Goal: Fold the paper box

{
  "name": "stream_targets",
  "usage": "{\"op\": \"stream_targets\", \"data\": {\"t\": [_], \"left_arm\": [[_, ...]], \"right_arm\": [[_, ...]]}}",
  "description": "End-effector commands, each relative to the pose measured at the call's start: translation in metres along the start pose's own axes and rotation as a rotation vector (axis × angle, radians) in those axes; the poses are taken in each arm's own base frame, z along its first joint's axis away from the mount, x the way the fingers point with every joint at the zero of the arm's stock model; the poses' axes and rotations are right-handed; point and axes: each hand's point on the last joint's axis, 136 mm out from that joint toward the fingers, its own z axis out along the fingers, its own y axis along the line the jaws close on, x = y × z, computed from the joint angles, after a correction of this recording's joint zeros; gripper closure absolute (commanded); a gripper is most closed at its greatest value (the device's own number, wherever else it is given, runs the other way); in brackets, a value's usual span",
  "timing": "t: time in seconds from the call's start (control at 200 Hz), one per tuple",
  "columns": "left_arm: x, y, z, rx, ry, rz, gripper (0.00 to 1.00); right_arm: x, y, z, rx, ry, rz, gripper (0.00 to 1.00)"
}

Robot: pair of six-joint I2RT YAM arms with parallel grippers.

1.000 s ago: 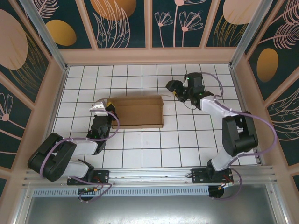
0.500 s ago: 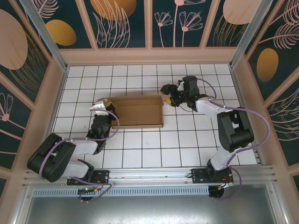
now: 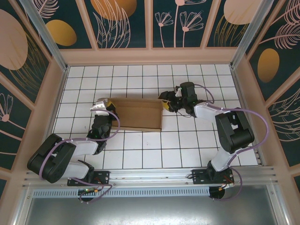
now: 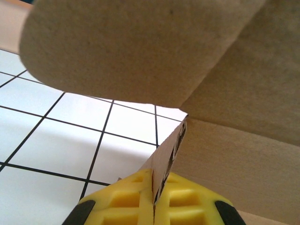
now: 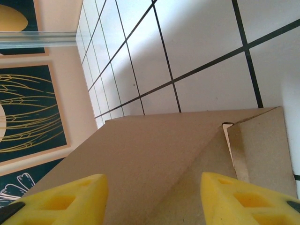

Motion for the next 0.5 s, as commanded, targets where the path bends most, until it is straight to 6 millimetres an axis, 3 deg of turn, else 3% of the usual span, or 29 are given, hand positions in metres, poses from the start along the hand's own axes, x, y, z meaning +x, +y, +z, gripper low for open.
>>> {"op": "stream_targets", "data": {"t": [0.0, 0.495], "left_arm": [[0.052, 0.021, -0.008, -0.061, 0.190, 0.091, 1.00], [0.051, 0.021, -0.010, -0.059, 0.187, 0.075, 1.00]], "right_arm": [[0.013, -0.002, 0.008, -0.002, 0.007, -0.021, 0.45], [0.030, -0.004, 0.013, -0.004, 0.018, 0.055, 0.43]]}}
